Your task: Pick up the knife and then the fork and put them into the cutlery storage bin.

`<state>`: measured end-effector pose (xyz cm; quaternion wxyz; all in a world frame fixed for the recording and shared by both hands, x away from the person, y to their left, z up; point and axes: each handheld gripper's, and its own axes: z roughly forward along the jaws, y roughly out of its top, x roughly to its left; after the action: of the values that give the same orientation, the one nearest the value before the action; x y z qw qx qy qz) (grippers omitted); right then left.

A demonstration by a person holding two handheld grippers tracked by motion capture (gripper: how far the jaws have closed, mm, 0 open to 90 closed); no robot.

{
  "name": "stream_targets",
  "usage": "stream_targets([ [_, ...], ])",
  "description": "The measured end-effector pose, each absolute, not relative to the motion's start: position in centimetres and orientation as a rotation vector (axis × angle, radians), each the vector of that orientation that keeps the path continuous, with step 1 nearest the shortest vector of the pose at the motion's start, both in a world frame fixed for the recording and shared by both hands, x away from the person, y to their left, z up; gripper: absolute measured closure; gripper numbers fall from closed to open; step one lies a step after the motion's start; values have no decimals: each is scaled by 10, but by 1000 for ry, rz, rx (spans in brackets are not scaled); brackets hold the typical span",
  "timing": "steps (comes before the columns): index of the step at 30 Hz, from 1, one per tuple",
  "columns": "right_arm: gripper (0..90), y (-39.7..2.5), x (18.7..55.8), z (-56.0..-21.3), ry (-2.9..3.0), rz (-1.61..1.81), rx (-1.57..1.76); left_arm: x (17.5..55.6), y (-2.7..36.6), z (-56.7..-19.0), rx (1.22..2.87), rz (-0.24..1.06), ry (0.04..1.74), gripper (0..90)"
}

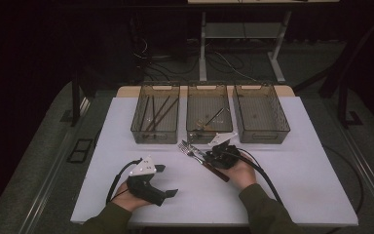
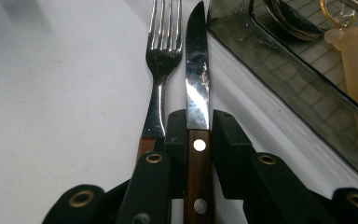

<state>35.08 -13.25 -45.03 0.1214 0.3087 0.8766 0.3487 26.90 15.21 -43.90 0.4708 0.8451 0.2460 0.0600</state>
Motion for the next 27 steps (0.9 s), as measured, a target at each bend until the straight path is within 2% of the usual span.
stream_targets([
  [27,770,-142,351,-443,2581,1055,907,270,153,-439,2059,140,610,40],
])
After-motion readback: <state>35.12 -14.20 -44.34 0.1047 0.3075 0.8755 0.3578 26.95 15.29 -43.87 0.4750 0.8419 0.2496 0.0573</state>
